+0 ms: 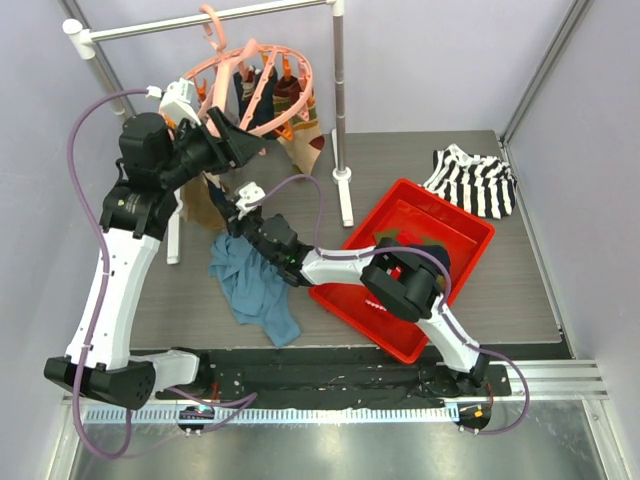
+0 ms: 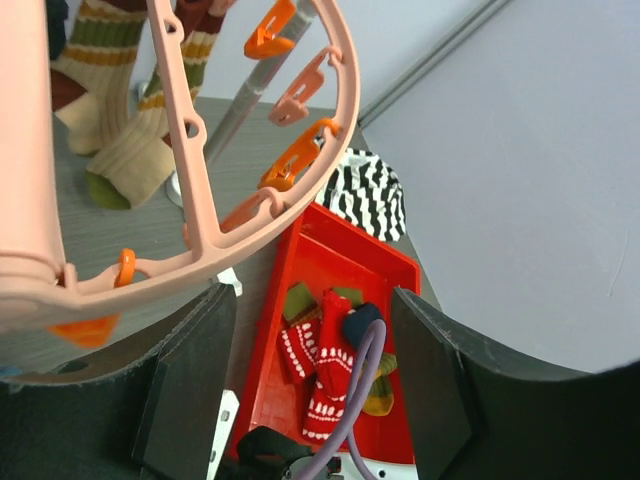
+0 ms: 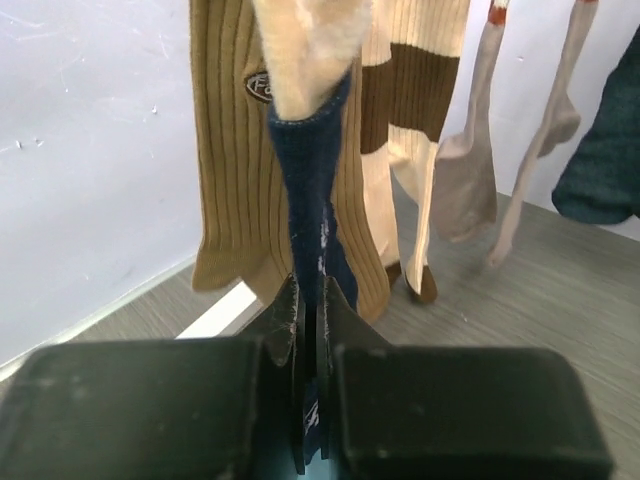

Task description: Remove the socks clipped to the hanger

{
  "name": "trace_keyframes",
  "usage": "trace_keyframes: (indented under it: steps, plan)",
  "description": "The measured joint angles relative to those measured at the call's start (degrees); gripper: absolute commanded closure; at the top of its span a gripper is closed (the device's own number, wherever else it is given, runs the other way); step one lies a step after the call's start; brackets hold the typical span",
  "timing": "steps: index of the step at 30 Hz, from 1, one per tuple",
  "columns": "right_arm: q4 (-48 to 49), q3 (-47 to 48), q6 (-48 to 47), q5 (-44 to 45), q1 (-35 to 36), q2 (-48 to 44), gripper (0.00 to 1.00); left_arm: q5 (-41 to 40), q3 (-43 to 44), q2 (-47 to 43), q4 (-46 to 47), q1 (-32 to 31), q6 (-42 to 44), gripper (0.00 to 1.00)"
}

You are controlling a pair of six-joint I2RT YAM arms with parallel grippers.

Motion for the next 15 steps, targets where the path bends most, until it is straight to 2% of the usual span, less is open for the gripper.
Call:
trace_keyframes:
  steps: [8,15]
  plan:
    - [-1.8,-7.9,0.4,0.2,0.4,-8.7,0.99,-6.1,7.6,-1.3,-9.3,0.0,0.5,0.32]
    - [-1.6,-14.1,0.8,0.2,1.0,-16.6,0.99,-17.9,9.5,-3.3,-18.2,0.0,1.7,0.31]
